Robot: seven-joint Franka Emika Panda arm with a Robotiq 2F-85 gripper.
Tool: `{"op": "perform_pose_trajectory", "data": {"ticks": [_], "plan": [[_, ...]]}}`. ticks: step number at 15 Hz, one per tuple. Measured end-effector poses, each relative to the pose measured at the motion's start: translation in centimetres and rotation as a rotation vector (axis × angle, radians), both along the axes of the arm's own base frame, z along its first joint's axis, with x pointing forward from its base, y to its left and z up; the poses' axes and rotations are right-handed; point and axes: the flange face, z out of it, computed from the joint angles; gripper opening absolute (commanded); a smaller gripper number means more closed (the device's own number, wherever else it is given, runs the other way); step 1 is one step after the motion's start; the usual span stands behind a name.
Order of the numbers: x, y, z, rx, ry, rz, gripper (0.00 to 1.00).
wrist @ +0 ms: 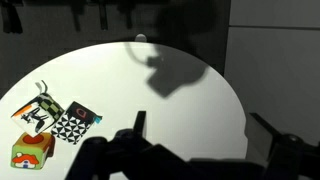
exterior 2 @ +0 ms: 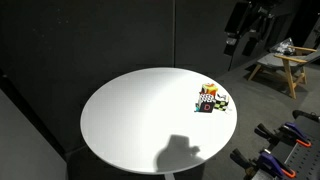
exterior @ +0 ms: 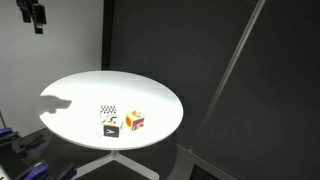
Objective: Flip the white and blue block onto its left side then push it to the left
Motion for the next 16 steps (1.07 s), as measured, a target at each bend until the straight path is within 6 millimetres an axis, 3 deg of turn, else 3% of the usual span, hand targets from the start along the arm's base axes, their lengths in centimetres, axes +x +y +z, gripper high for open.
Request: {"op": "perform_pose_trajectory", "data": {"ticks": [10,16], "plan": [[0.0,-0.1,-0.2,-0.006,0.001,-0.001,1.00],[1.9,-2.7,-2.4,-0.095,-0.050,-0.042,1.00]]}}
